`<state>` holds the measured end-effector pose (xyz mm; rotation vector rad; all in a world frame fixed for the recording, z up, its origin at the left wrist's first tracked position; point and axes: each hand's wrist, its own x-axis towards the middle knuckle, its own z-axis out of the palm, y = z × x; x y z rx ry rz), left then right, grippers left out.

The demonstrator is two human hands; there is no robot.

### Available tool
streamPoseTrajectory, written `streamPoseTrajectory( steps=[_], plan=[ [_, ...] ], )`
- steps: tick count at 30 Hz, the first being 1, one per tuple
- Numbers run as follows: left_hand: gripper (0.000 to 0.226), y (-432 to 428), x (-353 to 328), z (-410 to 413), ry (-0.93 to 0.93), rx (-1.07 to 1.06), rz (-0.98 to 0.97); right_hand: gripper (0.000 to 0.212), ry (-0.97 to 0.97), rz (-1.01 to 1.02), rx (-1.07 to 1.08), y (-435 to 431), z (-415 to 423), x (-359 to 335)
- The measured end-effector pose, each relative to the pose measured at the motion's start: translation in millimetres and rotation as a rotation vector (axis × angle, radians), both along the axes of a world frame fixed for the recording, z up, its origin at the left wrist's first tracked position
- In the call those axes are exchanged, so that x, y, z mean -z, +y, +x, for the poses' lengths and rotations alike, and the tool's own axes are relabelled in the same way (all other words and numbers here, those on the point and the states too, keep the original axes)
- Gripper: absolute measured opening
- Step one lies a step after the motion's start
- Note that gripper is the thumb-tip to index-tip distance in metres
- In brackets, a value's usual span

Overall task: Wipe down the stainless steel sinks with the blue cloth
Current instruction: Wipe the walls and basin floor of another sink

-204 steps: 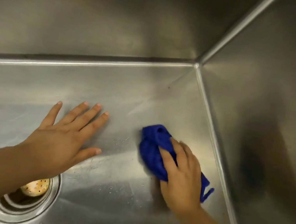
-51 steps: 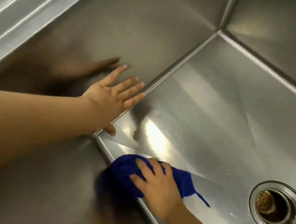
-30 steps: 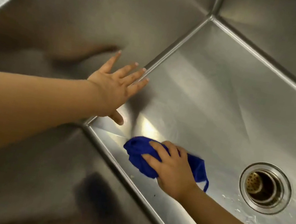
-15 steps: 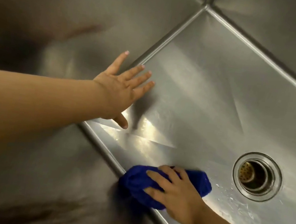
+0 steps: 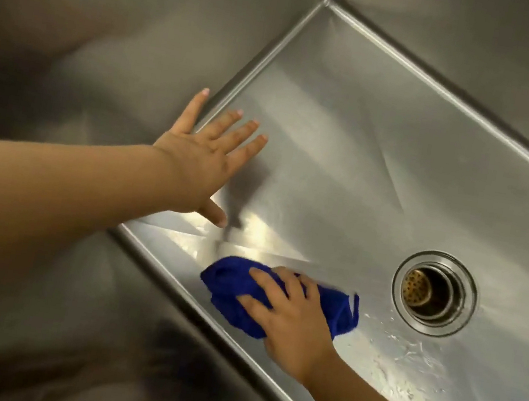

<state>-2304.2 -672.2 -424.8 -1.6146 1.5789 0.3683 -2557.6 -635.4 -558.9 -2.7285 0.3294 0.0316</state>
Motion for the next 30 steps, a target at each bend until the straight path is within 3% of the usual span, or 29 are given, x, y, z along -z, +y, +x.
streamPoseTrajectory(
  steps=[4,9,12,16,20,22,26,28,30],
  plan=[
    [0.115,-8.7,-1.0,-2.1,0.04,-0.049,-0.023,0.062,-0.034,-0.054,-0.092,-48.4,26.9,2.0],
    [0.118,-20.3,6.8,1.5,0.054,-0.08,-0.054,0.065,0.023,-0.077,0.43,-120.0,106.8,-9.1],
    [0.119,-25.0,6.8,5.8,0.062,-0.108,-0.069,0.071,0.014,-0.092,0.534,-100.1,97.2,-8.8],
    [0.118,-19.9,3.1,8.2,0.075,-0.112,-0.073,0.076,-0.019,-0.104,0.228,-41.1,23.1,3.9],
    [0.117,-15.2,3.2,9.3,0.089,-0.127,-0.039,0.073,-0.031,-0.156,-0.047,-79.7,12.4,2.3],
    [0.116,-15.8,5.1,11.9,0.12,-0.159,-0.044,0.076,-0.012,-0.209,0.102,-116.4,30.2,6.2],
    [0.117,-19.3,6.8,16.5,0.13,-0.177,-0.05,0.076,0.048,-0.214,0.602,-178.6,53.1,-2.3],
    [0.118,-20.0,5.4,16.6,0.138,-0.196,-0.045,0.076,0.074,-0.169,0.618,-178.4,47.7,-4.7],
    [0.117,-19.2,5.6,14.9,0.151,-0.211,-0.04,0.082,0.023,-0.172,0.502,-159.0,29.6,-4.5]
  ],
)
